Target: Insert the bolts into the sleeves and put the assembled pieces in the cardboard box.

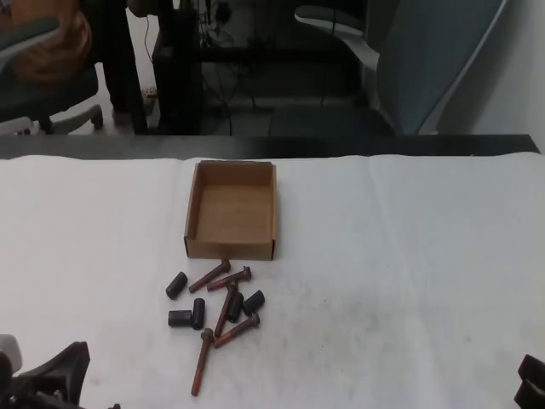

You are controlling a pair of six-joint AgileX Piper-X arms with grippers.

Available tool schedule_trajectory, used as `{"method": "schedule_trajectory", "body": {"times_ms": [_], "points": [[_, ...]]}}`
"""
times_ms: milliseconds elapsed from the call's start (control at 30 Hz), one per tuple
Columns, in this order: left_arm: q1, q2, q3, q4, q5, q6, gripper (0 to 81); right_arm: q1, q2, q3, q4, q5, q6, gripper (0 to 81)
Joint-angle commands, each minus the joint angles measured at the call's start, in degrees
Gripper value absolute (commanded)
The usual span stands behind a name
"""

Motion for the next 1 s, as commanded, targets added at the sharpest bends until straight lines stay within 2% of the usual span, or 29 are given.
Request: {"method": "schedule_trajectory", "body": {"times_ms": [0,200,300,367,533,600,633,700,767,867,900,933,967], "points": [[-0.01,-0.3,-0.58,-0.71,-0.37,0.0,1.7,0.12,0.14,-0.56,-0.26,-0.34,0.29,0.4],[-0.01,-0.3,-0.58,-0.5,0.14,0.0,1.7,0.12,0.14,-0.56,-0.33,-0.76,-1.44,0.4],[-0.01,-0.3,-0.58,-0.32,1.1,0.0,1.7,0.12,0.14,-0.56,-0.33,-2.45,-9.37,0.4],[-0.01,-0.3,-0.58,-0.2,1.97,0.0,1.7,0.12,0.14,-0.56,-0.33,-7.04,-13.29,0.4],[-0.01,-0.3,-0.58,-0.61,5.62,0.0,1.7,0.12,0.14,-0.56,-1.15,-13.64,-12.12,0.4],[-0.01,-0.3,-0.58,-0.72,7.29,0.0,1.7,0.12,0.14,-0.56,-2.6,-18.63,-12.6,0.4],[-0.01,-0.3,-0.58,-0.89,9.1,0.0,1.7,0.23,0.14,-0.56,-4.44,-22.6,-12.61,0.4],[-0.01,-0.3,-0.58,-3.18,16.94,0.18,1.7,0.71,0.14,-0.56,-8.63,-28.95,-11.57,0.4],[-0.01,-0.3,-0.58,-5.18,23.4,0.9,1.7,1.81,0.14,-0.56,-13.22,-30.42,-7.42,0.4],[-0.01,-0.3,-2.03,-2.05,22.55,2.01,1.1,3.9,0.14,-0.56,-17.12,-30.41,-2.46,0.3],[-0.01,-0.3,-3.5,-0.6,22.13,3.13,1.0,4.81,0.14,-0.61,-18.16,-30.41,-1.01,3.2],[-0.01,0.0,-4.94,0.1,21.43,3.4,4.2,5.78,0.14,-1.2,-18.88,-30.41,-0.17,7.6],[-0.01,0.42,-6.03,0.16,21.02,3.39,7.3,6.56,0.14,-1.73,-19.62,-30.26,0.78,15.3]]}}
